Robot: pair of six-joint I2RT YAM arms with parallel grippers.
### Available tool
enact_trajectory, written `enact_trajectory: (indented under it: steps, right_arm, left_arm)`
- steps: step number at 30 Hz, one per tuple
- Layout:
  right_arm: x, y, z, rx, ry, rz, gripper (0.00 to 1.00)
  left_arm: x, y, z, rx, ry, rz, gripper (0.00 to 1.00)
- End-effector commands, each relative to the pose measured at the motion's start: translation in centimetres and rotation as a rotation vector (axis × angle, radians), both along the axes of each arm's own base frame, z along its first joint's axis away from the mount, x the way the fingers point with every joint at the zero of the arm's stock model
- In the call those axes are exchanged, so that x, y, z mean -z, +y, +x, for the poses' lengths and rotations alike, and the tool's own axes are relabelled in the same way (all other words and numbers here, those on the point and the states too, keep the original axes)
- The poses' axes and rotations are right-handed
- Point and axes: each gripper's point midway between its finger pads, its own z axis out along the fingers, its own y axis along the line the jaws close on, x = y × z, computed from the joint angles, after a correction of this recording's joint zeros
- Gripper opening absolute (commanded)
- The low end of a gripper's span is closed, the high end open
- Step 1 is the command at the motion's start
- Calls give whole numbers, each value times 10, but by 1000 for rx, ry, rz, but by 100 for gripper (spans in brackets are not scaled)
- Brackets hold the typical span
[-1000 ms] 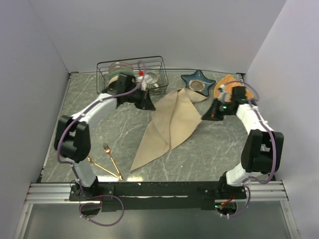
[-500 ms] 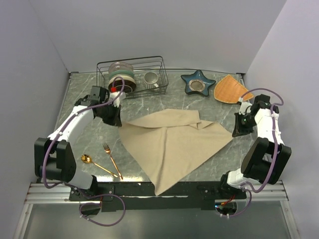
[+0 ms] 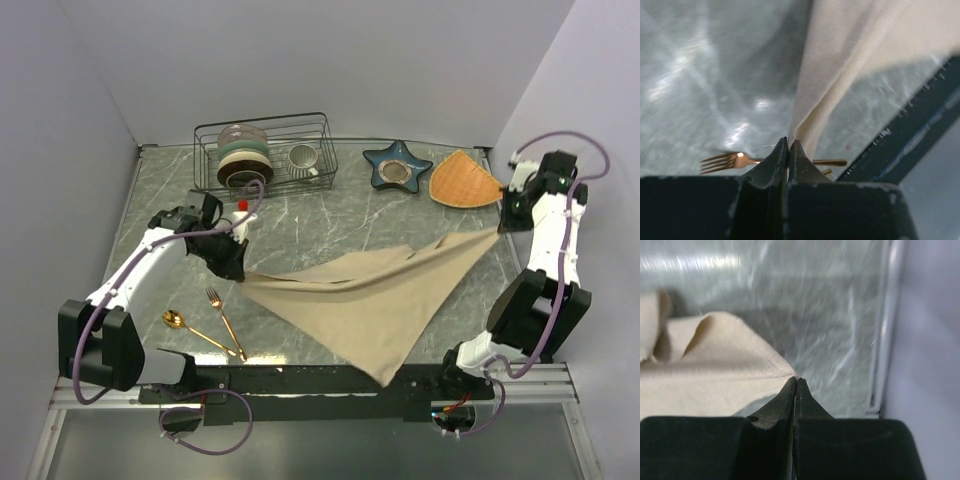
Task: Fold the napkin into a case and place the utensils inside
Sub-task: Flatten out the crumpled napkin at the center of the board.
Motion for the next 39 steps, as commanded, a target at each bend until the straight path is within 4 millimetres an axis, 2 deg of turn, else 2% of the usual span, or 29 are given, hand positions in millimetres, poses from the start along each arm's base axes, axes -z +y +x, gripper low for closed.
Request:
enact_trajectory:
  steps: [1, 5, 6, 10, 13, 16, 17, 18, 19, 20, 21, 22, 23, 24, 25, 26, 27, 28, 29, 30, 31, 32, 33, 34, 35, 36, 37, 38, 39]
  right_arm:
    - [-49, -3, 58, 29, -173, 19, 0]
    - [-52, 29, 81, -46, -171, 42, 0]
    - [-51, 48, 86, -90, -167, 41, 0]
    - [-33, 78, 82, -156, -123, 40, 0]
    - [-19, 84, 70, -181, -82, 43, 0]
    - [-5, 77, 55, -190, -35, 9, 0]
    - [-3, 74, 52, -193, -32, -2, 0]
    - [3, 72, 45, -192, -17, -4, 0]
    - [6, 70, 42, -190, -10, -9, 0]
    - [10, 70, 38, -191, 0, -6, 0]
    - [15, 73, 32, -194, 17, 9, 0]
    - [17, 80, 29, -206, 18, 37, 0]
    - [18, 84, 27, -204, 21, 62, 0]
    - [20, 88, 23, -205, 24, 82, 0]
    - [20, 93, 22, -209, 21, 108, 0]
    - [21, 95, 20, -193, 22, 122, 0]
    - [21, 96, 19, -188, 24, 126, 0]
    - [20, 96, 18, -181, 27, 133, 0]
    - [22, 96, 17, -160, 33, 141, 0]
    - [23, 95, 16, -148, 32, 148, 0]
    - [24, 94, 15, -135, 35, 154, 0]
    - [26, 95, 13, -117, 45, 166, 0]
    - [30, 95, 11, -106, 59, 175, 0]
    - [32, 96, 10, -98, 70, 186, 0]
    - [33, 96, 9, -85, 74, 195, 0]
    - [34, 97, 9, -78, 74, 202, 0]
    - [34, 97, 8, -76, 76, 205, 0]
    - [35, 97, 7, -64, 77, 208, 0]
    - [35, 97, 7, -57, 77, 203, 0]
  left_arm:
    - [-21, -25, -38, 266, -26, -78, 1]
    - [-10, -25, -74, 446, -24, -27, 1]
    - [-12, -26, -79, 468, -45, -25, 1]
    - [-6, -35, -112, 605, -44, -8, 4]
    - [-10, -42, -124, 710, -90, 10, 15]
    - [-9, -45, -131, 808, -124, 61, 49]
    - [-13, -52, -121, 789, -162, 53, 59]
    - [-16, -61, -112, 762, -173, 42, 62]
    - [-32, -74, -93, 696, -219, 8, 64]
    - [-40, -94, -69, 655, -279, -29, 66]
    - [-61, -112, -45, 605, -361, -66, 67]
    - [-71, -125, -26, 516, -387, -88, 67]
    - [-70, -141, -10, 473, -394, -101, 68]
    - [-102, -169, 21, 422, -526, -180, 69]
    - [-110, -186, 29, 356, -521, -206, 72]
    - [-96, -206, 46, 321, -499, -196, 73]
    - [-124, -229, 66, 267, -562, -242, 73]
    - [-123, -250, 64, 234, -531, -247, 70]
    - [-94, -267, 79, 205, -494, -177, 69]
    - [-114, -284, 91, 172, -538, -191, 70]
    - [-113, -304, 89, 149, -549, -201, 69]
    - [-90, -313, 100, 117, -550, -151, 69]
    - [-98, -326, 105, 114, -575, -167, 69]
    - [-94, -340, 101, 133, -573, -173, 68]
    - [-69, -348, 107, 130, -558, -126, 68]
    - [-82, -359, 114, 88, -568, -152, 67]
    - [-74, -363, 113, 73, -542, -134, 66]
    - [-52, -370, 116, 65, -512, -107, 65]
    - [-61, -376, 123, 34, -527, -123, 65]
